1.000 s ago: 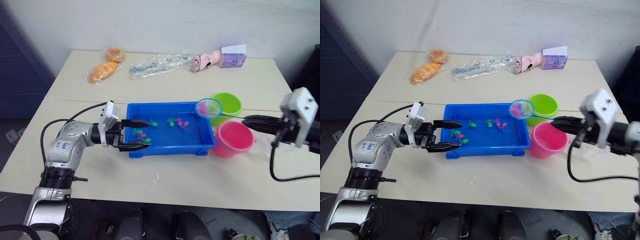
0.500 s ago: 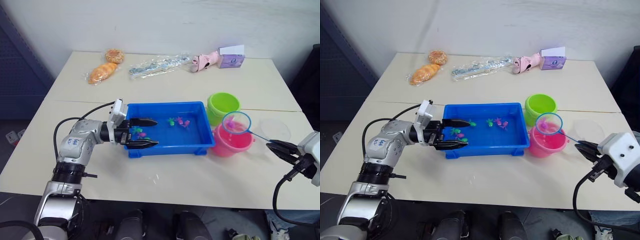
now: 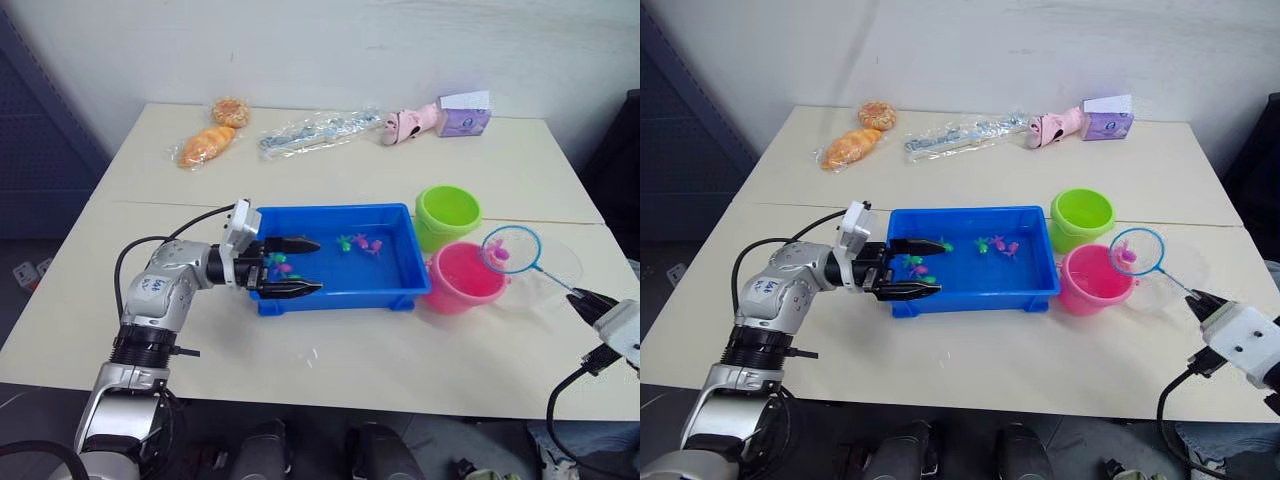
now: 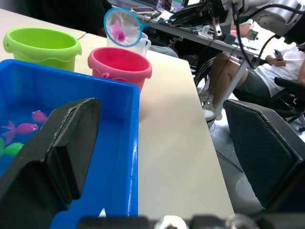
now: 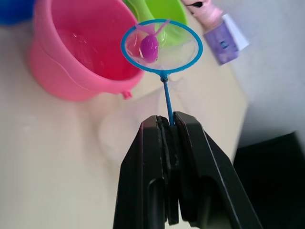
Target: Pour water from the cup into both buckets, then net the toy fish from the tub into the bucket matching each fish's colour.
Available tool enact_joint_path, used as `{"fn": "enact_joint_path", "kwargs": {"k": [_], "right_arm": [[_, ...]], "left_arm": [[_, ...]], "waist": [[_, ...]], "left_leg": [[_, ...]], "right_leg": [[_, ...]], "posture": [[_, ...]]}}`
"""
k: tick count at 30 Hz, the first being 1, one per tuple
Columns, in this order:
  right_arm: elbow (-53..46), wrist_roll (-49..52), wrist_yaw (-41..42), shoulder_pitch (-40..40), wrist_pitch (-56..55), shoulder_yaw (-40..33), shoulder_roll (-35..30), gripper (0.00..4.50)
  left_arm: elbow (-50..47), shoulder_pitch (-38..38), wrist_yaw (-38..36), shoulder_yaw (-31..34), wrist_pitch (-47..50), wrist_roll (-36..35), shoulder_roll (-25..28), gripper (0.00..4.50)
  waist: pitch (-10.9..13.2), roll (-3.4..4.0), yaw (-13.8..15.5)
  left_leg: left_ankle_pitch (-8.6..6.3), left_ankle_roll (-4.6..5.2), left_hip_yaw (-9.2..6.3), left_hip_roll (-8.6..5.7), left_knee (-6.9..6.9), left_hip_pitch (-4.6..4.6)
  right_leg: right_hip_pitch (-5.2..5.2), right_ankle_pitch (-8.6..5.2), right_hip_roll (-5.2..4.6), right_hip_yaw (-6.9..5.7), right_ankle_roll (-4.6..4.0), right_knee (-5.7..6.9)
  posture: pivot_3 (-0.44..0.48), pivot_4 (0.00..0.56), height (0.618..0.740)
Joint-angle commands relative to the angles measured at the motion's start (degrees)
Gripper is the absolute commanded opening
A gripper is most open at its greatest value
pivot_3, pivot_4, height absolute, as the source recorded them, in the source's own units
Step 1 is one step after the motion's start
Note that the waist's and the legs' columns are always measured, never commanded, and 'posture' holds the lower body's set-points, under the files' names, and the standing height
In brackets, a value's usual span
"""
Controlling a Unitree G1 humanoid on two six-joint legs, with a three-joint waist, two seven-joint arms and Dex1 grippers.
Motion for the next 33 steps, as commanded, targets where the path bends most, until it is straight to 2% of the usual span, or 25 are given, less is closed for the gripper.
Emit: {"fn": "enact_joint_path", "kwargs": {"k": [1,8,20,33], "right_arm": [[5.3,-4.6,-5.6,0.1,-12.2,0.3,-1.2,0.0],[9.9,-15.4,-14.5,-0.6,-21.4,3.3,-4.0,0.0],[10.6,-33.6,-32.0,0.6,-27.3,1.1,-7.7,0.0],[14.2,-37.4,-38.7,-1.9,-27.8,5.7,-14.5,0.0]], "left_arm": [[-2.2,0.3,0.1,-0.1,-0.2,-0.7,-0.4,4.43],[-2.0,0.0,0.3,0.0,-0.3,-0.6,-0.8,4.43],[-2.3,-0.1,0.6,0.0,-0.2,-0.6,-0.8,4.43],[-2.5,0.4,1.3,-0.5,-0.7,-0.3,-2.1,4.43]], "waist": [[0.0,0.0,0.0],[0.0,0.02,-0.1],[0.0,0.03,-0.1],[0.0,0.04,-0.1]], "left_leg": [[0.01,-0.01,0.0,0.0,0.0,0.0],[0.03,-0.03,0.02,0.0,0.0,0.03],[0.05,-0.06,0.02,0.0,-0.01,0.02],[0.09,-0.06,0.06,0.01,-0.01,0.04]], "right_leg": [[0.0,0.0,0.0,0.0,0.0,0.0],[0.01,0.0,0.01,0.03,0.0,0.01],[0.01,0.0,0.01,0.04,0.0,0.0],[0.01,0.0,0.03,0.07,0.0,0.0]], "posture": [[0.0,0.15,0.74],[0.0,0.15,0.74],[0.0,0.15,0.74],[0.0,0.15,0.74]]}}
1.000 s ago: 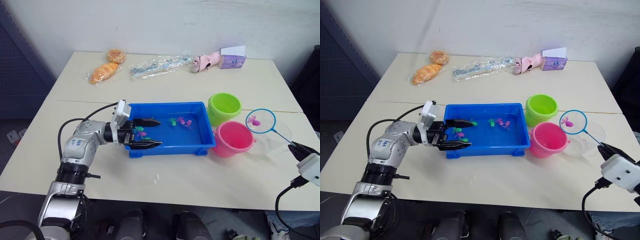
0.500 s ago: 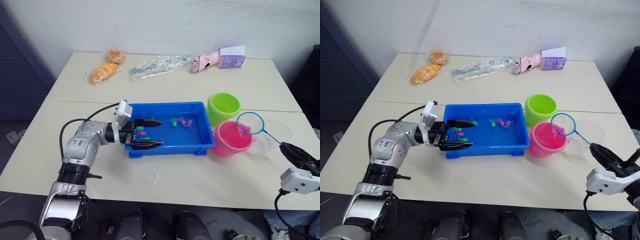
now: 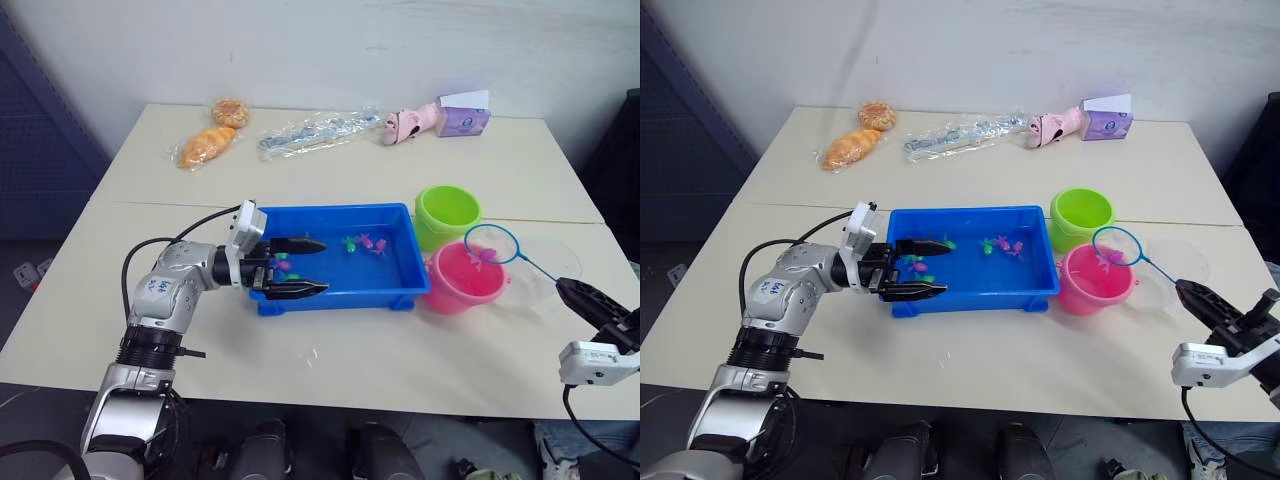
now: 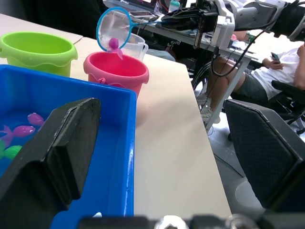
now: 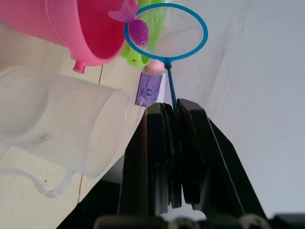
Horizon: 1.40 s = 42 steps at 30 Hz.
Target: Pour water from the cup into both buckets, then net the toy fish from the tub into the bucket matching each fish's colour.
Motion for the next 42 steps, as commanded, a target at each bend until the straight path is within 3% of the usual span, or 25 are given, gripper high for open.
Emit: {"fn": "enact_joint_path", "kwargs": {"k": [1,6,17,22,28,36,42], "right_arm": [[-0.6,0.1,-0.9,-0.2,0.5,1.7,-0.4,0.0],[-3.2,2.1,-1.2,1.2,1.9,-1.6,0.6,0.0],[-4.8,1.6,-1.0,4.0,3.2,2.6,2.7,0.0],[-4.4,2.8,-2.1,1.3,6.1,-0.6,1.8,0.0],[-3.8,0.8,-2.0,2.8,5.7,5.7,3.4,0.0],[-6.4,7.2,-0.3,0.4,6.9,-2.0,0.4,0.0],[-4.2,1.3,0.1,3.0,9.9,5.9,4.1,0.0]], "left_arm": [[-2.0,0.2,0.4,-0.4,-1.1,-0.2,-0.7,4.43],[-2.1,0.1,-0.1,-0.7,-2.0,0.1,-0.5,4.43],[-2.1,0.3,-0.4,-1.2,-2.5,0.3,0.1,4.43],[-1.9,-0.1,0.1,-0.5,-2.3,0.1,0.1,4.43],[-2.8,0.9,0.6,-1.4,-2.4,0.3,-0.5,4.43],[-2.8,1.0,0.9,-0.9,-2.6,0.3,-0.3,4.43],[-3.5,1.5,1.7,-0.8,-2.4,0.1,-0.6,4.43]], "waist": [[0.0,0.0,0.0],[0.0,0.02,0.1],[0.0,0.03,0.0],[0.0,0.03,-0.1],[0.0,0.03,0.1],[0.0,0.05,0.0],[0.0,0.05,0.0]], "left_leg": [[0.0,0.0,-0.01,0.0,0.0,0.0],[0.0,0.01,0.0,-0.01,-0.01,-0.03],[0.02,0.02,0.02,0.0,0.0,0.03],[0.02,0.02,0.02,0.0,0.0,0.03],[0.04,-0.01,-0.03,0.01,-0.05,0.06],[0.05,0.03,0.0,-0.01,-0.08,0.28],[0.0,-0.01,0.0,-0.01,-0.22,0.61]], "right_leg": [[0.0,0.0,0.0,-0.01,0.0,0.0],[-0.01,0.0,0.0,-0.01,0.0,0.0],[0.02,0.0,0.0,0.02,0.0,0.01],[0.02,0.0,0.0,0.03,0.0,0.0],[0.06,0.0,0.01,0.0,0.0,0.0],[0.28,0.0,0.0,0.01,0.0,-0.04],[0.6,-0.01,-0.01,0.03,0.01,-0.15]], "posture": [[0.0,0.15,0.74],[0.0,0.15,0.74],[0.0,0.15,0.74],[0.0,0.15,0.74],[0.0,0.15,0.74],[0.0,0.15,0.74],[0.0,0.15,0.74]]}}
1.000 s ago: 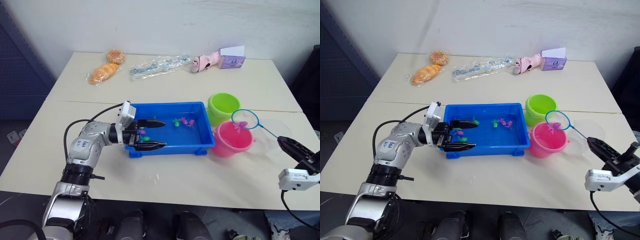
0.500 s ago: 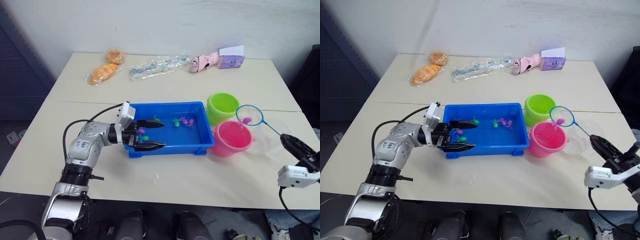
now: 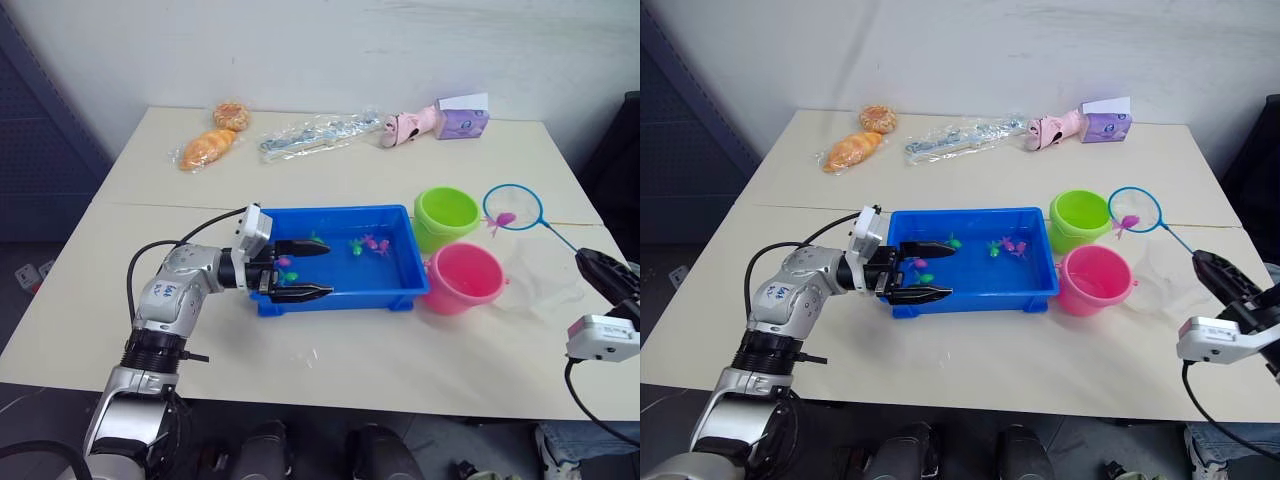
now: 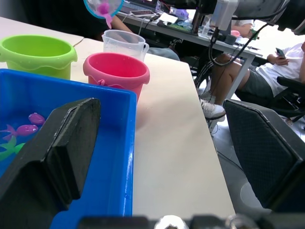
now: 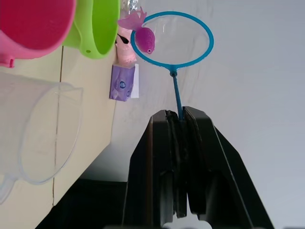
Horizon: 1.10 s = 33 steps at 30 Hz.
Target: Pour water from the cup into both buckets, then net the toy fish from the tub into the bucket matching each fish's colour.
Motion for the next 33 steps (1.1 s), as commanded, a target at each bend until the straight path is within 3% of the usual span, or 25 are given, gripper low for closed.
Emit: {"fn": "enact_joint_path", "kwargs": {"k": [1,14,18,27,33], "right_arm": [[0.2,-2.8,-0.1,1.0,1.3,3.8,1.7,0.0],[-2.2,-1.7,-4.4,-0.1,0.8,-1.4,1.5,0.0],[1.7,-7.1,-4.2,2.1,1.4,5.8,1.3,0.0],[-1.3,-2.4,-6.0,2.4,-1.5,-4.0,-1.1,0.0],[1.3,-9.7,-7.8,3.6,-0.8,5.9,1.8,0.0]], "left_arm": [[-2.1,0.1,0.1,0.2,-0.7,-0.4,-0.1,4.43],[-2.4,0.2,0.7,0.5,-0.5,-0.6,-0.2,4.43],[-2.6,0.5,0.6,0.3,-0.3,-0.7,-0.1,4.43],[-2.2,0.1,0.9,0.6,-0.6,-0.7,-0.3,4.43],[-1.6,-0.1,0.7,0.1,-1.2,-0.3,-0.7,4.43]], "waist": [[0.0,0.0,0.0],[0.0,0.14,0.0],[0.0,0.14,0.0],[0.1,0.2,-0.1],[0.1,0.18,0.0]], "left_leg": [[0.0,0.0,0.01,0.0,0.0,0.0],[-0.01,0.0,0.05,0.01,0.01,0.01],[-0.01,0.0,0.05,0.01,0.0,0.03],[0.0,-0.02,0.06,0.02,-0.04,0.04],[-0.01,-0.03,0.05,0.01,-0.05,0.02]], "right_leg": [[0.0,0.0,0.0,0.01,0.0,0.0],[-0.02,0.0,0.01,0.05,0.0,0.02],[-0.01,0.0,0.01,0.05,0.0,0.02],[-0.02,-0.01,0.03,0.06,0.01,0.01],[-0.01,-0.01,0.02,0.05,0.01,-0.05]], "posture": [[0.0,0.15,0.74],[0.0,0.15,0.74],[0.0,0.15,0.74],[0.0,0.15,0.74],[0.0,0.15,0.74]]}}
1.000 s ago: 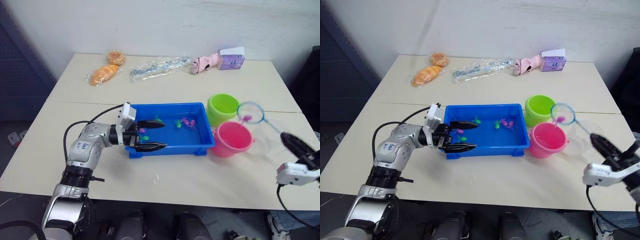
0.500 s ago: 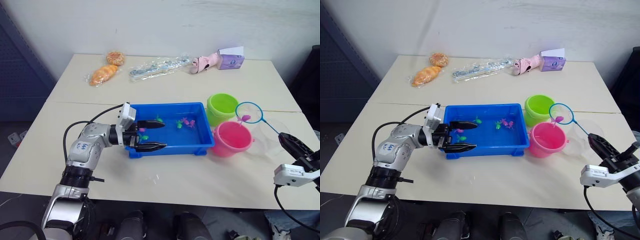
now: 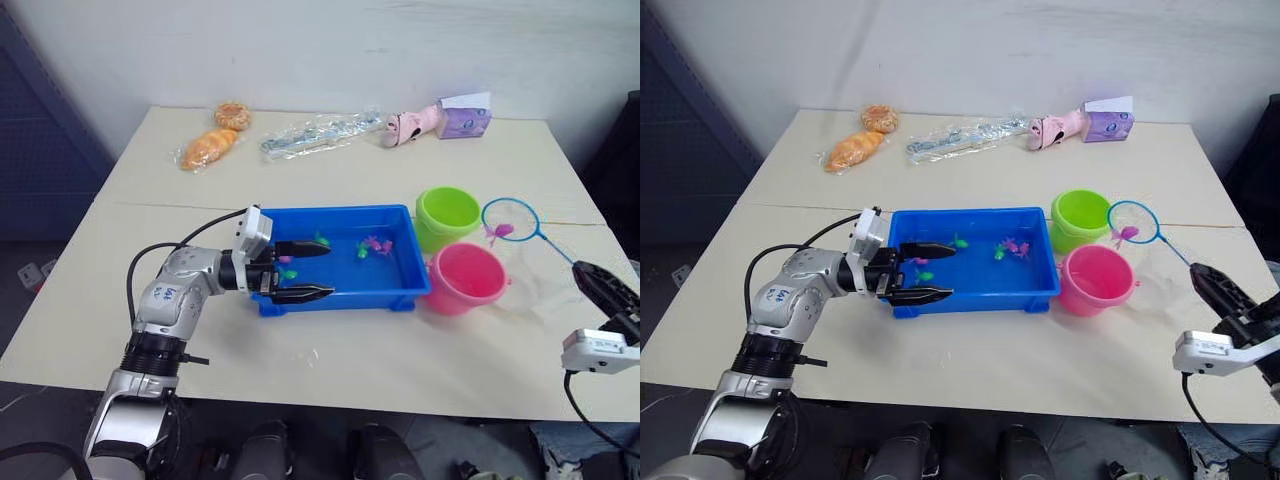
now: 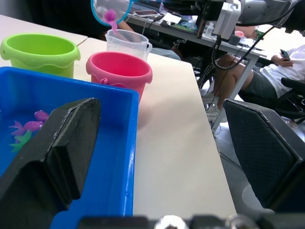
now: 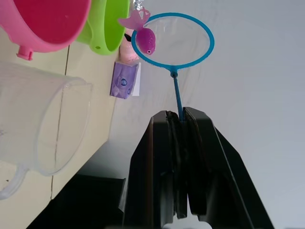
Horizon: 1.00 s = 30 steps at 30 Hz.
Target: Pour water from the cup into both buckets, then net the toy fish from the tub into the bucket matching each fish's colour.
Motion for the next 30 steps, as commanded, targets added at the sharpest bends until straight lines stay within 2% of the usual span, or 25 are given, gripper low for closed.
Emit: {"fn": "enact_joint_path", "kwargs": {"k": [1,5,12,15,18,21,25,28,30], "right_arm": [[-0.3,-4.7,-2.5,1.2,0.3,4.2,1.5,0.0],[-3.1,-0.6,-2.1,1.4,0.2,-1.9,0.0,0.0],[-3.3,0.0,-3.3,0.9,0.2,-4.9,-0.3,0.0],[-3.2,-0.7,-2.5,-0.6,2.0,-1.9,0.6,0.0],[-0.3,-4.1,-0.3,1.2,1.1,5.2,0.2,0.0],[-3.1,-2.4,-1.5,1.5,0.8,2.4,-0.3,0.0],[-4.3,0.9,-0.9,0.5,0.7,-6.2,-2.9,0.0],[-2.8,1.3,-2.1,1.9,-1.0,-7.5,-2.0,0.0],[-1.8,-0.5,-3.1,2.2,0.0,-5.5,-0.4,0.0]], "left_arm": [[-1.0,-0.7,-0.2,0.0,-1.3,-0.2,-0.5,4.43],[-0.7,-1.1,0.2,0.5,-1.7,-0.2,-0.5,4.43],[-1.1,-0.4,0.5,0.3,-1.9,-0.2,-0.9,4.43],[-1.4,-0.1,0.8,0.6,-1.7,-0.3,-0.8,4.43],[-1.5,0.3,0.8,0.4,-1.7,-0.3,-0.8,4.43],[-1.4,0.2,0.5,0.2,-2.1,0.0,-0.6,4.43],[-1.1,0.0,1.2,1.0,-2.2,-0.3,-0.8,4.43],[-1.3,0.7,1.4,0.6,-2.6,-0.1,-1.1,4.43],[-1.5,0.8,1.7,0.5,-2.5,-0.2,-1.5,4.43]], "waist": [[0.0,0.01,0.1],[0.0,0.15,0.0],[0.0,0.12,-0.2],[0.0,0.12,-0.2],[0.0,0.07,-0.1],[0.0,0.21,0.1],[0.0,0.21,-0.2],[0.0,0.03,-0.1],[0.0,0.03,0.0]], "left_leg": [[0.0,0.0,0.0,0.0,0.0,0.0],[0.0,0.01,0.05,-0.03,0.01,-0.03],[0.01,-0.04,0.03,0.01,-0.06,0.04],[0.01,-0.04,0.04,0.01,-0.05,0.04],[0.02,-0.04,0.03,0.01,-0.05,0.05],[0.01,-0.02,0.01,-0.03,-0.1,-0.02],[-0.01,0.02,0.08,-0.04,0.0,-0.02],[0.01,-0.04,0.02,0.02,-0.08,0.05],[0.03,-0.08,0.0,0.03,-0.18,0.05]], "right_leg": [[-0.01,0.0,-0.01,0.0,0.0,0.0],[-0.04,0.0,-0.02,0.03,0.0,0.01],[-0.01,0.0,0.02,0.03,0.01,0.01],[-0.01,0.0,0.02,0.03,0.01,0.0],[0.01,0.0,0.02,0.02,0.01,0.0],[-0.08,-0.01,-0.01,0.02,0.01,0.0],[-0.04,-0.01,-0.03,0.06,0.02,-0.01],[0.02,-0.01,0.04,0.02,0.02,-0.02],[0.0,-0.01,0.05,0.01,0.02,-0.06]], "posture": [[0.0,0.15,0.74],[0.0,0.15,0.74],[0.0,0.15,0.74],[0.0,0.15,0.74],[0.0,0.15,0.74],[0.0,0.15,0.74],[0.0,0.15,0.74],[0.0,0.15,0.74],[0.0,0.15,0.74]]}}
